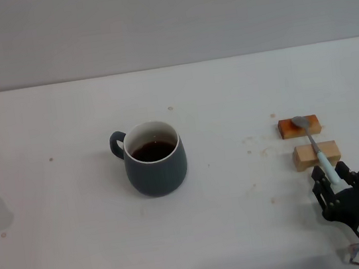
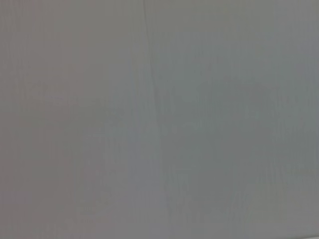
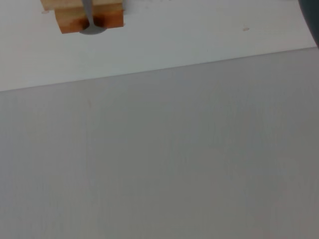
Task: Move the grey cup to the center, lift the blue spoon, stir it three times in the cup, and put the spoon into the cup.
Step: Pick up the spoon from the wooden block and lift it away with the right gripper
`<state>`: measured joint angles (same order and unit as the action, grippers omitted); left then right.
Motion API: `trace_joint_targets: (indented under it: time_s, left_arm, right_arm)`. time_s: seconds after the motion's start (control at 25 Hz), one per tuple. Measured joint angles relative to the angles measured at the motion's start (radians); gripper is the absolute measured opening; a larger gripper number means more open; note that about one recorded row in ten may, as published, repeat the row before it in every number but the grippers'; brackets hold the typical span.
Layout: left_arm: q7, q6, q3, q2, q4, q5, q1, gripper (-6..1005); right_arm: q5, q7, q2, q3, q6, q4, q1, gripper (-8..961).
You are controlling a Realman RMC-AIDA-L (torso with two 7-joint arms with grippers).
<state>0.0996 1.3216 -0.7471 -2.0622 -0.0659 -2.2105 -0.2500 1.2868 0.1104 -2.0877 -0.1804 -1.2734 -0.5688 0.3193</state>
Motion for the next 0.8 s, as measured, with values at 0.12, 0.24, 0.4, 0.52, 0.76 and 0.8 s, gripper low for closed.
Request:
trace_joint_targets:
  time_s: [0.12, 0.24, 0.4, 0.52, 0.76, 0.8]
  left_arm:
    - [0.000, -0.003, 0.000, 0.000, 0.000, 0.000, 0.000, -2]
    - [0.000, -0.003, 0.000, 0.001, 0.000, 0.000, 0.000, -2]
    - [0.000, -0.003, 0.000, 0.001, 0.000, 0.000, 0.000, -2]
    - [0.000, -0.005, 0.000, 0.001, 0.000, 0.000, 0.000, -2]
    - [0.000, -0.005, 0.000, 0.001, 0.000, 0.000, 0.000, -2]
    - [0.000, -0.006, 0.000, 0.001, 0.001, 0.000, 0.000, -2]
  right_arm:
    - [0.000, 0.000, 0.000, 0.000, 0.000, 0.000, 0.002, 416]
    - [0.000, 0.000, 0.000, -0.001, 0.000, 0.000, 0.002, 411]
    - [0.000, 0.000, 0.000, 0.001, 0.000, 0.001, 0.001, 405]
    - [0.000, 0.000, 0.000, 0.001, 0.000, 0.000, 0.001, 394]
    - [0.000, 0.000, 0.000, 0.001, 0.000, 0.000, 0.001, 362]
    - [-0.001, 0.000, 0.000, 0.001, 0.000, -0.001, 0.001, 355]
